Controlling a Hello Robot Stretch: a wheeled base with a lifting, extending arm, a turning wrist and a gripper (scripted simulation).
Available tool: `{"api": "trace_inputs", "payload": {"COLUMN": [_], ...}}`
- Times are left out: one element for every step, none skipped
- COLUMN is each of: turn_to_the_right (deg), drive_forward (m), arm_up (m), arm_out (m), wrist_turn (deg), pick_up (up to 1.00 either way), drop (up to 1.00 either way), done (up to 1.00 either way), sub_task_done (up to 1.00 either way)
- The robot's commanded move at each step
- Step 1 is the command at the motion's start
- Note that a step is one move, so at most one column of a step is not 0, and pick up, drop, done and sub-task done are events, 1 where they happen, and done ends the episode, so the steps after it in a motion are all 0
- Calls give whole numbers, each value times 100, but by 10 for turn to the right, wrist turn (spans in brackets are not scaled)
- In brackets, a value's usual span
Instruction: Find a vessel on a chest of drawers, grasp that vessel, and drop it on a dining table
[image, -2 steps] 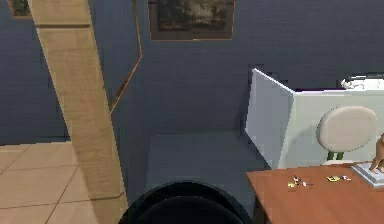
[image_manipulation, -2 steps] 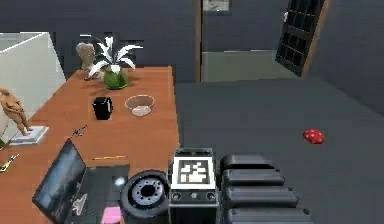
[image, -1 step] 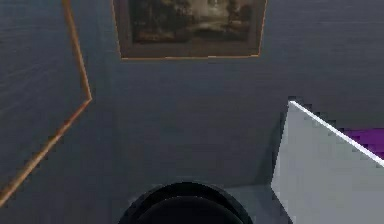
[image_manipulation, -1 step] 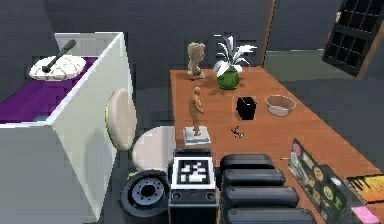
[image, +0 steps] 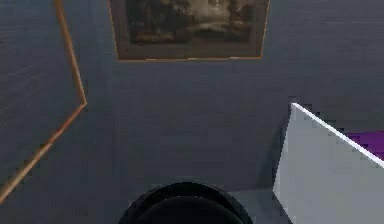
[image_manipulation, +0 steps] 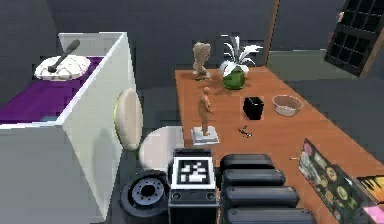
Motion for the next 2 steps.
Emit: {"api": "trace_inputs", "payload": {"turn_to_the_right": [450,240], "drive_forward": [0,0], "arm_up": [0,0], "arm_out": [0,0], "wrist_turn": [0,0], "pick_up": [0,0], "drop": [0,0], "done": [0,0], "sub_task_done": [0,0]}}
